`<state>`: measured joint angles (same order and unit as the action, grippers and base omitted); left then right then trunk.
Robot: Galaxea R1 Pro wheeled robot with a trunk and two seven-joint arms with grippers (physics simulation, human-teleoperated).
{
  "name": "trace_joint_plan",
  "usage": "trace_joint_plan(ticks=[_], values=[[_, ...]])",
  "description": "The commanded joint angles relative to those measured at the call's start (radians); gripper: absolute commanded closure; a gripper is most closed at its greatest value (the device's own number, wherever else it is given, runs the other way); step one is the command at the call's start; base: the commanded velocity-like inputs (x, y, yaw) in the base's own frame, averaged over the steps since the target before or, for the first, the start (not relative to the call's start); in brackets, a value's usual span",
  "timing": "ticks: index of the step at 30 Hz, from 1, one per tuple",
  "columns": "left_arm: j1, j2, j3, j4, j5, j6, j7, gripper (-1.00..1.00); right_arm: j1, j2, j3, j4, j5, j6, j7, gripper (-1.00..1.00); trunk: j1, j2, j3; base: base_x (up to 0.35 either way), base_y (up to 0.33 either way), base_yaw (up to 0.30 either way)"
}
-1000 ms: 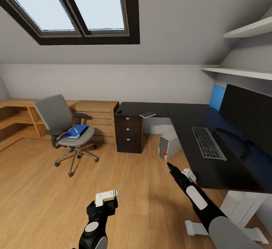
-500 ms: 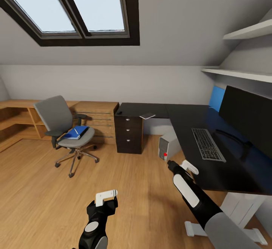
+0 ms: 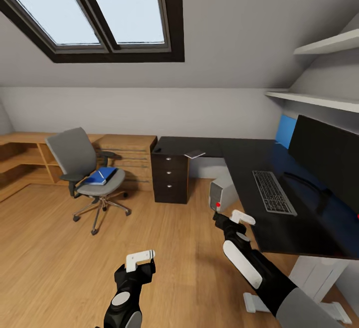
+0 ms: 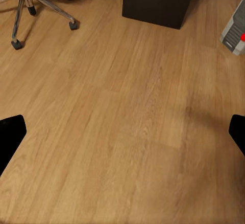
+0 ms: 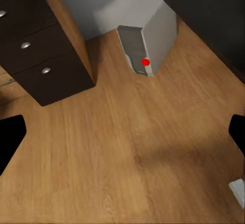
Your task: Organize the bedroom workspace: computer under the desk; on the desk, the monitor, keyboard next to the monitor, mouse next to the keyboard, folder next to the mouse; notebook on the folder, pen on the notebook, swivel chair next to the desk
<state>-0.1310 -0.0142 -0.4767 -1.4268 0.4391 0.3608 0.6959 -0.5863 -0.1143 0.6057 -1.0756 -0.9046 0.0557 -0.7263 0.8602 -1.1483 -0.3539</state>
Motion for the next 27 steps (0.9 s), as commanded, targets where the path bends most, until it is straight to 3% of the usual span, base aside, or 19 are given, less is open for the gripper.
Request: trace_joint_plan(ticks=[1, 10, 18, 27], values=[[-0.001, 0.0, -0.001, -0.001, 0.006, 0.003, 0.007, -1.0, -0.001, -0.001, 0.009, -0.004, 0.007, 0.006, -0.006, -1.0, 0.0, -0.001, -0.001, 0.0, 0.0, 0.0], [-0.001, 0.0, 0.001, -0.001, 0.007, 0.002, 0.007, -1.0, 0.003, -0.002, 0.032, -0.039, 0.039, 0.004, -0.007, -1.0, 0.0, -0.001, -0.001, 0.017, 0.004, 0.0], [-0.001, 0.0, -0.001, -0.001, 0.007, 0.002, 0.005, -1.0, 0.003, -0.002, 0.035, -0.045, 0.042, 0.002, -0.01, -1.0, 0.0, -0.001, -0.001, 0.241, 0.138, 0.017], [-0.001, 0.0, -0.003, 0.007, 0.008, 0.004, 0.003, -1.0, 0.003, -0.002, 0.036, -0.047, 0.046, -0.002, -0.013, -1.0, -0.008, 0.013, 0.005, 0.317, 0.028, 0.258]])
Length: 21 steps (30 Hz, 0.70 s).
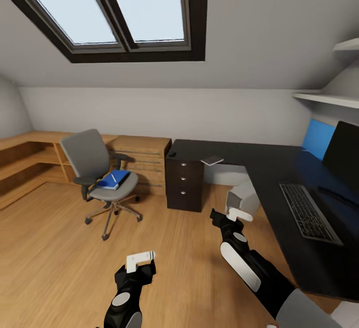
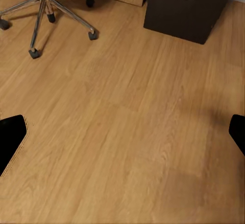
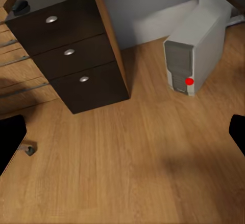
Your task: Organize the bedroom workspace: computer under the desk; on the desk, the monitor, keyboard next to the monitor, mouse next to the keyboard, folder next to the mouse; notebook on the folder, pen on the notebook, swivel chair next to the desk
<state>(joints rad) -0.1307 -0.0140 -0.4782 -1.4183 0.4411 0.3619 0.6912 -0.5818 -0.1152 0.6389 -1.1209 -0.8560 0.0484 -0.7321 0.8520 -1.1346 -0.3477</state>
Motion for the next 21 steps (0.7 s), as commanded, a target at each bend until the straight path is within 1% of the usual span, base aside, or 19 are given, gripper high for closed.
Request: trace_joint_plan(ticks=[1, 3, 7, 21], values=[[-0.001, 0.0, -0.002, -0.001, 0.006, 0.003, 0.008, -1.0, -0.001, -0.001, 0.003, -0.002, -0.002, 0.005, -0.007, -1.0, -0.003, 0.006, 0.002, 0.327, 0.002, 0.259], [-0.001, 0.0, -0.002, -0.001, 0.005, 0.003, 0.008, -1.0, -0.001, -0.001, 0.002, -0.002, -0.002, 0.005, -0.007, -1.0, -0.011, 0.02, 0.008, 0.327, 0.002, 0.225], [-0.001, 0.0, -0.001, -0.001, 0.005, 0.003, 0.007, -1.0, -0.001, -0.001, 0.002, -0.002, -0.002, 0.005, -0.007, -1.0, -0.026, 0.048, 0.021, 0.328, 0.0, 0.078], [-0.001, 0.0, 0.0, -0.001, 0.004, 0.003, 0.007, -1.0, -0.001, -0.001, 0.002, -0.002, -0.002, 0.004, -0.007, -1.0, -0.08, 0.146, 0.065, 0.328, 0.0, 0.007]])
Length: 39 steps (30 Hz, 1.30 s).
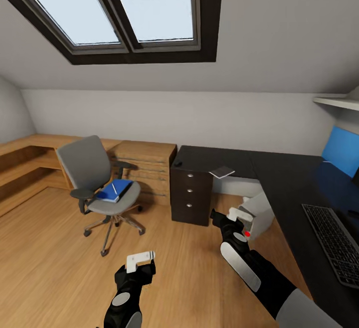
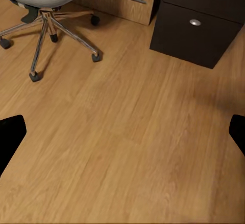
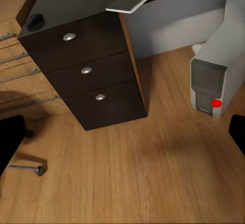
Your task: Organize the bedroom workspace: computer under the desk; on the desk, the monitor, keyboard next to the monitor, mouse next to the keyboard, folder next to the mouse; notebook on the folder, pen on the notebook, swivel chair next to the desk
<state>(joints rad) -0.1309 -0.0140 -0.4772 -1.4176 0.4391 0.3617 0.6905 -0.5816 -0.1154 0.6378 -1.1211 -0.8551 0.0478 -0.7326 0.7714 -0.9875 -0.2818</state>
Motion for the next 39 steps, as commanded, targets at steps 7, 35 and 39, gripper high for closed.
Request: trace_joint_plan(ticks=[7, 35, 39], values=[[-0.001, 0.0, -0.001, -0.001, 0.006, 0.003, 0.007, -1.0, -0.001, -0.001, 0.003, 0.0, -0.002, 0.006, -0.007, -1.0, -0.026, 0.048, 0.021, 0.328, 0.0, 0.0], [-0.001, -0.001, -0.003, 0.007, 0.006, 0.003, 0.009, -1.0, 0.003, -0.001, 0.003, -0.02, 0.034, 0.006, -0.009, -1.0, -0.134, 0.244, 0.107, 0.328, 0.0, 0.049], [-0.001, -0.001, -0.003, 0.008, 0.006, 0.003, 0.009, -1.0, 0.003, -0.001, 0.003, -0.02, 0.034, 0.006, -0.009, -1.0, -0.149, 0.272, 0.118, 0.329, 0.0, 0.241]])
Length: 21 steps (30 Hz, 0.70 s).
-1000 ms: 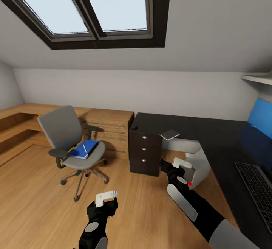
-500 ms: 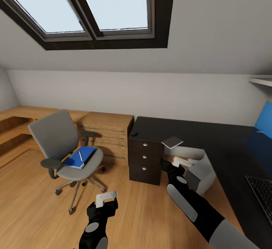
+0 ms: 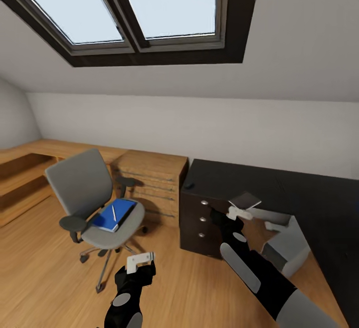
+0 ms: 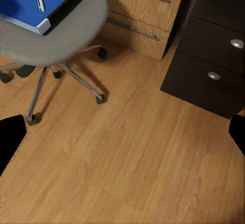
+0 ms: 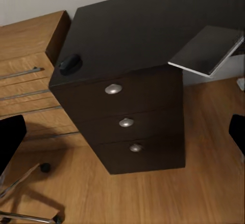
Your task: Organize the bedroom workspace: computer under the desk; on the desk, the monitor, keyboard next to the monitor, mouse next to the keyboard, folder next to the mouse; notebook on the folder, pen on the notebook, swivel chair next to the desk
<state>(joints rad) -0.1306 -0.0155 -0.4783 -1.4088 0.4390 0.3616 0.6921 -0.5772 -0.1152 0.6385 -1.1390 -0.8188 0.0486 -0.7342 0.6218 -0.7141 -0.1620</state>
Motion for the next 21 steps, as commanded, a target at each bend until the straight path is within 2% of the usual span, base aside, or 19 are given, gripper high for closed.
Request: trace_joint_plan(ticks=[1, 16, 21], values=[[-0.001, 0.0, -0.002, -0.001, 0.006, 0.003, 0.007, -1.0, -0.001, -0.001, 0.003, -0.002, -0.003, 0.005, -0.007, -1.0, -0.003, 0.006, 0.001, 0.328, 0.0, 0.249], [-0.001, -0.003, -0.007, 0.028, 0.006, 0.003, 0.008, -1.0, -0.001, -0.001, 0.004, 0.0, -0.003, 0.005, -0.006, -1.0, -0.061, 0.111, 0.039, 0.328, -0.025, 0.255], [-0.001, -0.004, -0.008, 0.037, 0.006, 0.003, 0.008, -1.0, -0.001, -0.002, 0.003, 0.0, -0.002, 0.005, -0.005, -1.0, -0.08, 0.146, 0.051, 0.328, -0.07, 0.15]])
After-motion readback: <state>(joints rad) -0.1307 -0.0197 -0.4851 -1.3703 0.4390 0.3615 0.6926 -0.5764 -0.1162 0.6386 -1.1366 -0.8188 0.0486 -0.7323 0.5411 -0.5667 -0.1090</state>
